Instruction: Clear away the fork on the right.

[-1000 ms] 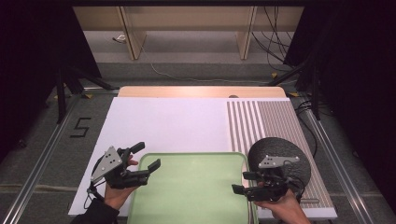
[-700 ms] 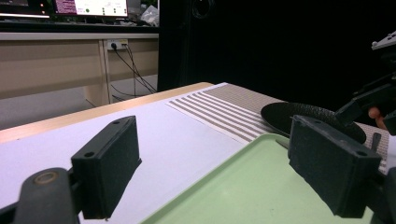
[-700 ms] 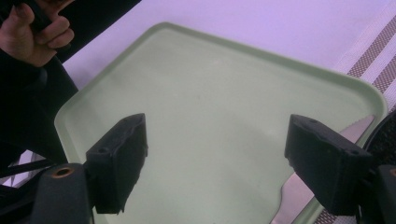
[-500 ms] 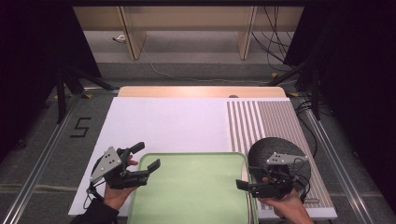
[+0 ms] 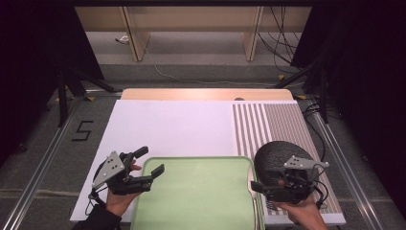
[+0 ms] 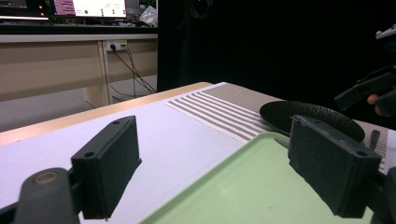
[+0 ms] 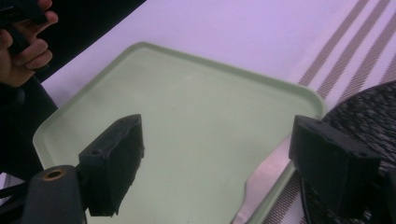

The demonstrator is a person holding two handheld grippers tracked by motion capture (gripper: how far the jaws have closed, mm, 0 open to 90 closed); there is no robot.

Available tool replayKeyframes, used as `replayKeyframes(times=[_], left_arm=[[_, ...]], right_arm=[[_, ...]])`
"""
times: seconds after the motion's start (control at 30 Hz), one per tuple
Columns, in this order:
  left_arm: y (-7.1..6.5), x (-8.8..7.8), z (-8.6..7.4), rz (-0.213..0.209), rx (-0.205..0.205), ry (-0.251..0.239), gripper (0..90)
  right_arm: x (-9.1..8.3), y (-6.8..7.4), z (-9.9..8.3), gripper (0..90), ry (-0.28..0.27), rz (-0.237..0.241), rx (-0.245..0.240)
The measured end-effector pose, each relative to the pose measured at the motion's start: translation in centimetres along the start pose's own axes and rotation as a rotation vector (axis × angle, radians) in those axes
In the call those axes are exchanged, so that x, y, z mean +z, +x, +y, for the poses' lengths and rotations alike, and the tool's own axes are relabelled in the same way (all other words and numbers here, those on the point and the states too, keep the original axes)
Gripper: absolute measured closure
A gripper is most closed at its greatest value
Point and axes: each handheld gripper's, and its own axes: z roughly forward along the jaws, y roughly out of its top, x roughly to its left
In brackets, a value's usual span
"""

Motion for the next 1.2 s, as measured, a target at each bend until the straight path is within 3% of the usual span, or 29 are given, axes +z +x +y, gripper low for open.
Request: replayKeyframes(times=[0.43,0.73,0.8,1.07,1.2], left_arm=[[0.0,0.0,0.0,0.002,0.001,0.0,16.3],[0.0,0.0,0.0,0.003,0.003,0.001,16.3],[0.0,0.0,0.0,0.004,0.005,0.002,16.3],[0.0,0.0,0.0,0.004,0.005,0.003,16.3],[0.0,0.0,0.0,0.004,0.004,0.003,16.3]], right_arm=[[-3.9,-1.7,-1.9,21.5,-0.064,-0.15,0.043],[-5.6,-2.9,-3.1,28.3,-0.064,-0.255,0.078],[-5.9,-3.1,-3.3,30.1,-0.058,-0.299,0.079],[-6.5,-4.1,-4.2,49.3,0.019,-0.466,0.066],[-6.7,-4.2,-4.4,62.9,0.045,-0.491,0.051]])
